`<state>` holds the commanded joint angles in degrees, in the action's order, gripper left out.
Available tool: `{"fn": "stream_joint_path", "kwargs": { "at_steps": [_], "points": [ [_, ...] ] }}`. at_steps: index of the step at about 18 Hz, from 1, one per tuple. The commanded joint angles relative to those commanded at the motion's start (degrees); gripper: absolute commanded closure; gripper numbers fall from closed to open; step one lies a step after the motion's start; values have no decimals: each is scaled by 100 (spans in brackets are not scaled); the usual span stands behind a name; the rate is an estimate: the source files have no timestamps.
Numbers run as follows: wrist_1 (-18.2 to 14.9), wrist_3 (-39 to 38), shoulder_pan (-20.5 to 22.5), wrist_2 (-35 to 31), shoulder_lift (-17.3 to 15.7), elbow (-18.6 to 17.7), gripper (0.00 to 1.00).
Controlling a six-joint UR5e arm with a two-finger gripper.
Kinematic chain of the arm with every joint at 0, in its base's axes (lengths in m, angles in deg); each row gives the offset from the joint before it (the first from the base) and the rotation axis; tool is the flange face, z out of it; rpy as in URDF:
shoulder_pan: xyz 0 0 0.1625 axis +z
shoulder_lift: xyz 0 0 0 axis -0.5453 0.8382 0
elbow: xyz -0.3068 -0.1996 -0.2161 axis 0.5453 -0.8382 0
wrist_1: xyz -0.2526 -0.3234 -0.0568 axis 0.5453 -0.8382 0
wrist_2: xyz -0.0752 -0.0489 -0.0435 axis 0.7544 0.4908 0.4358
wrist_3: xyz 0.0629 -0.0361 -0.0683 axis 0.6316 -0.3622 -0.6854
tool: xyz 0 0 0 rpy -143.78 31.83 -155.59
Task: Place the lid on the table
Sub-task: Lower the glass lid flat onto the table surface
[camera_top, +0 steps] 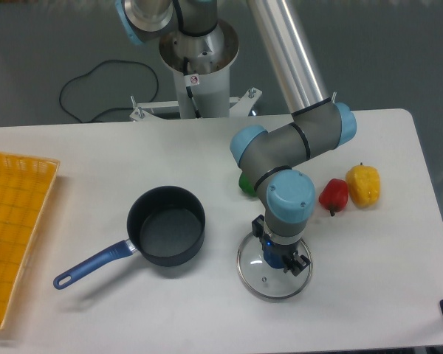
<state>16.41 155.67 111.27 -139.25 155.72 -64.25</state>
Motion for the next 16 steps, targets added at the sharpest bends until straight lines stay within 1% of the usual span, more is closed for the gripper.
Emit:
{"fn": "stream_joint_path", "kwargs": {
  "at_steps": [3, 6, 9, 10, 11, 14, 16],
  "points": [
    [44, 0, 0, 0, 26, 0, 50],
    [44, 0, 0, 0, 26, 0, 47],
    [44, 0, 0, 0, 26, 0, 32],
    [44, 0, 0, 0, 26, 0, 31],
    [44, 0, 0, 0, 26, 0, 28],
    [53, 9, 0, 0, 26, 0, 14],
    [184, 9, 0, 0, 26, -9, 8]
  ]
}}
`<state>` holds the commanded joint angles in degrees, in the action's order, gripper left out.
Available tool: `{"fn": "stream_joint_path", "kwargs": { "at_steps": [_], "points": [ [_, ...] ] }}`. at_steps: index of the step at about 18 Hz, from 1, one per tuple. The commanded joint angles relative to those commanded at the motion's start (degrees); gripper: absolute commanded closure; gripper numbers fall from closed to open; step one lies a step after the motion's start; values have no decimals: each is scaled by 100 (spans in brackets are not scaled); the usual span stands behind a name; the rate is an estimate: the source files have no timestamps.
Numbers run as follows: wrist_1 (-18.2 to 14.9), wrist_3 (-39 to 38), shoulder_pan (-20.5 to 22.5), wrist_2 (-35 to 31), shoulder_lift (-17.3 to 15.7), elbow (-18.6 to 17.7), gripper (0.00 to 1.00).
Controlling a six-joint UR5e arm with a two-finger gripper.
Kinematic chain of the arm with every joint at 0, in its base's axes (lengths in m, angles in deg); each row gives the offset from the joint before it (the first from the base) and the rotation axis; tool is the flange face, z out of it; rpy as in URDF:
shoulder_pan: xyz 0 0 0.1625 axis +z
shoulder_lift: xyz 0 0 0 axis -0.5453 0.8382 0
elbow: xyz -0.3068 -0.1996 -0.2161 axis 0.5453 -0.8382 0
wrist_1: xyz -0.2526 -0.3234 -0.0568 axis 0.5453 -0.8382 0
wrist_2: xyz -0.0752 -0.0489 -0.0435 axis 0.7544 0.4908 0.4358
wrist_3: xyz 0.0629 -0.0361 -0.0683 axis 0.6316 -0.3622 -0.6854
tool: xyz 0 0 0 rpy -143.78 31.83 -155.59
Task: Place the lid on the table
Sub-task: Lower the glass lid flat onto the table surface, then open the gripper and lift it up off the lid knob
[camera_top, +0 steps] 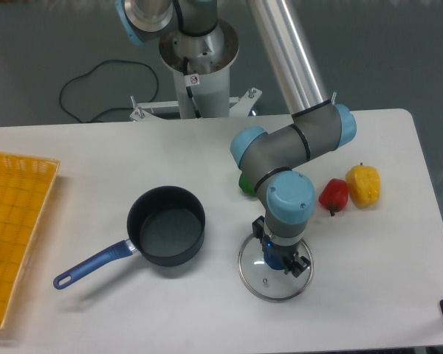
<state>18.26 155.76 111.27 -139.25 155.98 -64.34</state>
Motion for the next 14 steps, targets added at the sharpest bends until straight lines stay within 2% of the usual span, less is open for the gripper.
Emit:
{"fn": "stream_joint_path", "kwargs": {
  "at_steps": [5, 9, 11, 14],
  "points": [
    [45, 35, -9, -52, -149, -79, 0],
    [36, 79, -9, -553, -667, -395, 0],
    [36, 70, 0, -606, -904, -562, 0],
    [53, -17, 53, -615, -984, -677, 0]
  ]
}}
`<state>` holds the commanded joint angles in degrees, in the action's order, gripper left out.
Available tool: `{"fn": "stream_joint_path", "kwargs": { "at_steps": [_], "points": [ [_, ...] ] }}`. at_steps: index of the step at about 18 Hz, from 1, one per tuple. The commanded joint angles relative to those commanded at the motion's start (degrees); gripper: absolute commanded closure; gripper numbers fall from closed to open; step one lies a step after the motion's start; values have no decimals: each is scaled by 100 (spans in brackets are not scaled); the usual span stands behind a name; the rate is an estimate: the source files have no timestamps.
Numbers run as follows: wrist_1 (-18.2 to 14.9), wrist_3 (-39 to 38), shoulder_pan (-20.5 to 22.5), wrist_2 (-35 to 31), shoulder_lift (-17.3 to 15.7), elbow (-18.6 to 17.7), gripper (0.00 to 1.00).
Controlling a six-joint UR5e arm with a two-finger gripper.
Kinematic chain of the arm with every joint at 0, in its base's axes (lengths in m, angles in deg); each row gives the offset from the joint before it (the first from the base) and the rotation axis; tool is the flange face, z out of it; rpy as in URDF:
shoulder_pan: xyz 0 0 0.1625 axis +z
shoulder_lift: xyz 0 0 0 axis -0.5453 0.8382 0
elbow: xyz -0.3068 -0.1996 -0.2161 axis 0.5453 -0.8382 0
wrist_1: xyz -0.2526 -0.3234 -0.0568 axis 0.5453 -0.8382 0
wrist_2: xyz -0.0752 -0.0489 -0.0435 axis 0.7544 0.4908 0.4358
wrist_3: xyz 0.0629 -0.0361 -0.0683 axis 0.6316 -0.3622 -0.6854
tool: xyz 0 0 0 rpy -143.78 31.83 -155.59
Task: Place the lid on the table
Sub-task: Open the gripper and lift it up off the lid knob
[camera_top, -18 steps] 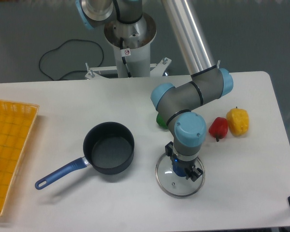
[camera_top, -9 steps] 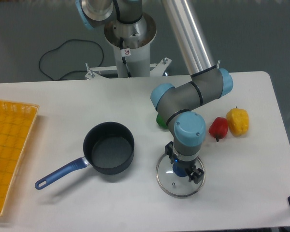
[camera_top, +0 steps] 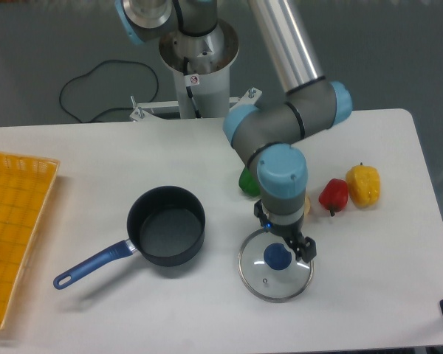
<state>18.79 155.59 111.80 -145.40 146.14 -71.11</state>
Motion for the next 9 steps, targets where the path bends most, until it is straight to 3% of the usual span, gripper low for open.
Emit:
{"fn": "stream_joint_path", "kwargs": {
  "at_steps": [3, 4, 6, 9],
  "points": [
    [-166, -45, 333, 44, -131, 97, 0],
    [-376, 25, 404, 79, -167, 123, 0],
    [-833, 498, 614, 131, -246, 245, 0],
    [-984, 1308, 843, 325, -272, 342, 0]
  ]
}}
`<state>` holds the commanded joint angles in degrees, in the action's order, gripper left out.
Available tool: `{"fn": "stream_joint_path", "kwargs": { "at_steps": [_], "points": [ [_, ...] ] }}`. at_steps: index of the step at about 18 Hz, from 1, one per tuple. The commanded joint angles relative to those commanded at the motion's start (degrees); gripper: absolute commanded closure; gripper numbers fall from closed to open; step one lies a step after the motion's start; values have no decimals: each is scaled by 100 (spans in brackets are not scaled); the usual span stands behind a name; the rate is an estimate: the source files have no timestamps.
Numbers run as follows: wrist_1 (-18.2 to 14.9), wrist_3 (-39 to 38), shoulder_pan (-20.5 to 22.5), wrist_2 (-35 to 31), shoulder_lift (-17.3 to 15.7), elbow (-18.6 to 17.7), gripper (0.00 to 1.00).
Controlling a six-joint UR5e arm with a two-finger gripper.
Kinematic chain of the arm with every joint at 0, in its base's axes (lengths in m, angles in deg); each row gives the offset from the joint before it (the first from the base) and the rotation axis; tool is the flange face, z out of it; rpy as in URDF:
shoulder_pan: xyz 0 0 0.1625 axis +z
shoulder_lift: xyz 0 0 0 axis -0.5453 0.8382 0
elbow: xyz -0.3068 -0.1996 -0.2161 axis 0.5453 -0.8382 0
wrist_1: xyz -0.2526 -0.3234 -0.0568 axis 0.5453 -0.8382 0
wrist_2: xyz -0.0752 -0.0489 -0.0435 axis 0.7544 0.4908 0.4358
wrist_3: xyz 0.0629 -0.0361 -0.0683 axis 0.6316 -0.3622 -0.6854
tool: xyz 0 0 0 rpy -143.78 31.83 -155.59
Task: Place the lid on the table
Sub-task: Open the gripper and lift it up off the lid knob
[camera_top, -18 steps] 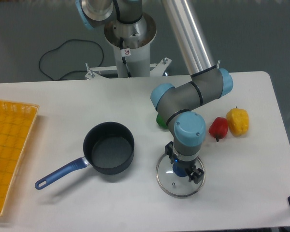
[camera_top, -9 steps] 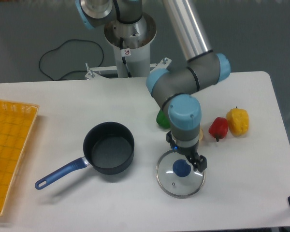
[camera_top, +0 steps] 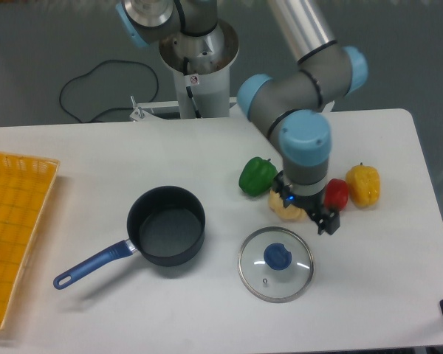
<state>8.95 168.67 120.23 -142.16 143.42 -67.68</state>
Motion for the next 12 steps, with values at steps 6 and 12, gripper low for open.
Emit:
{"fn": "stream_joint_path", "kwargs": {
  "at_steps": [6, 12],
  "points": [
    [0, 63, 422, 245, 9, 184, 0],
    [0, 343, 642, 361, 44, 238, 0]
  ]
}}
